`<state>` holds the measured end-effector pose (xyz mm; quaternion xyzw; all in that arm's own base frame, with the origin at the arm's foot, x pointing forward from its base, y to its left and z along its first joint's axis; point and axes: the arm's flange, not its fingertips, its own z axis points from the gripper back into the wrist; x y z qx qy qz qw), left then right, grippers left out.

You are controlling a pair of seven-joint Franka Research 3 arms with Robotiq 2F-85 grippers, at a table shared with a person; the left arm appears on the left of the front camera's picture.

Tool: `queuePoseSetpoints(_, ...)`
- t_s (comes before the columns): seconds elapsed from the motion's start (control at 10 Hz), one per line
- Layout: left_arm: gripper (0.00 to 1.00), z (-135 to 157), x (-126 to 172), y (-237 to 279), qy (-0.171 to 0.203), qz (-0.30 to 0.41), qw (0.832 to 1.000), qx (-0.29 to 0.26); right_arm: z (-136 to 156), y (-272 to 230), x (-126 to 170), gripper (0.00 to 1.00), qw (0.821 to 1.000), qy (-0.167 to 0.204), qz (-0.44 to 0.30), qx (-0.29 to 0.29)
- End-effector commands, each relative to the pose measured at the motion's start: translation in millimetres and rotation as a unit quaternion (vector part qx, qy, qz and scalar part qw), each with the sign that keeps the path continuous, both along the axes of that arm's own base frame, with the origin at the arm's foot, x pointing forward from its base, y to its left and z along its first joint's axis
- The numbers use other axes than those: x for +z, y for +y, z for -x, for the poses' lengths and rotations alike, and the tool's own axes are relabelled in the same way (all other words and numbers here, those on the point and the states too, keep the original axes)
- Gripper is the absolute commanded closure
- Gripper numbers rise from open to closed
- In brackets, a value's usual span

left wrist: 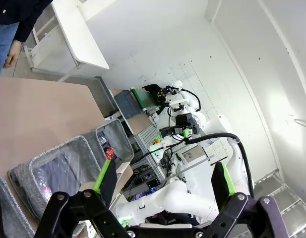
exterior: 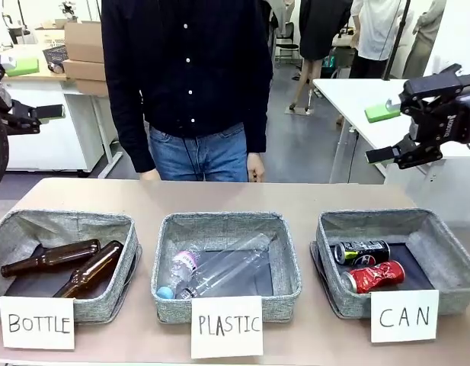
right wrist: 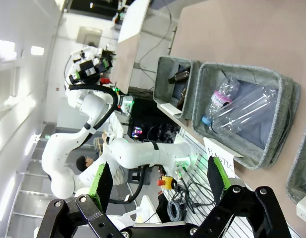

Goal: Sort the can waste into the basket.
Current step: Pick up the can waste from the table and place it in the right Fabric basket.

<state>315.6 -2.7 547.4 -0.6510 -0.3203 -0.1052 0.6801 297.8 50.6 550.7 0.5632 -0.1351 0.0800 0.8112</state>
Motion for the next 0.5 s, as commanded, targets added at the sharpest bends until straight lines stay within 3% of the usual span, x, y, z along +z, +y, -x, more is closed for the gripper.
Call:
queuePoseSetpoints(0.0,0.0,1.2,5.2,-1.3,0.003,0.015,1.0,0.0,0.3,-3.1,-1.0,0.0,1.0,-0.007,-0.001,0.009)
queuePoseSetpoints(0.4,0.0,1.2,5.2,-1.3,0.003,0.015,1.0,0.0,0.3,-3.1,-1.0,0.0,1.0,-0.007,-0.001,0.009)
